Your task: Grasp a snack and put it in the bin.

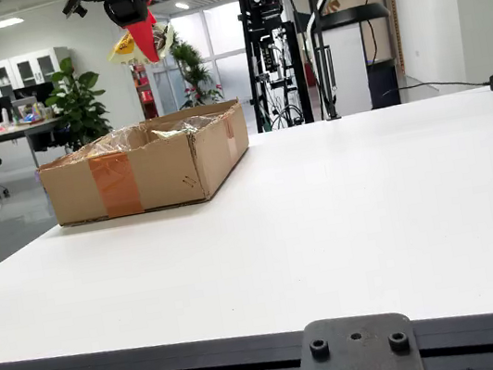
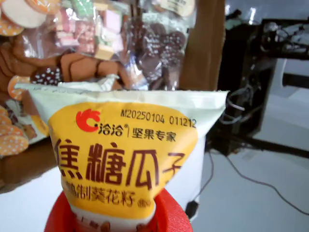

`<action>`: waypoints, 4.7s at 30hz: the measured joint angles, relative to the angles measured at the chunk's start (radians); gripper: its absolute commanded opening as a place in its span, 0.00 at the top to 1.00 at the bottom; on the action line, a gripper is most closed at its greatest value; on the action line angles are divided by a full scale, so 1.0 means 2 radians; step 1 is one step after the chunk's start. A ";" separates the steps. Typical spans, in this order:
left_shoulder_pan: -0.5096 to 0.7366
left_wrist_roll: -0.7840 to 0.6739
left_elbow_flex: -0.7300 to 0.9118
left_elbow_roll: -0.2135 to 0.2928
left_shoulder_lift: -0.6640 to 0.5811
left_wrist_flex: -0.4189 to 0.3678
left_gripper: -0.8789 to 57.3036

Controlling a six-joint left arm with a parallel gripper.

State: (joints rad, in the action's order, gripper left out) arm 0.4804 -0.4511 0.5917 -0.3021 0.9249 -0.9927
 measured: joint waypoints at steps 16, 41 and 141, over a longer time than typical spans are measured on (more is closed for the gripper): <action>0.000 0.056 -0.312 0.004 0.169 -0.130 0.36; 0.184 0.083 -0.383 0.005 0.185 -0.171 0.98; 0.359 0.049 0.435 0.109 -0.356 -0.053 0.98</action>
State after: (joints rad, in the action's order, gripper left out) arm 1.1982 -0.3527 1.4617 -0.0831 0.2125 -1.0979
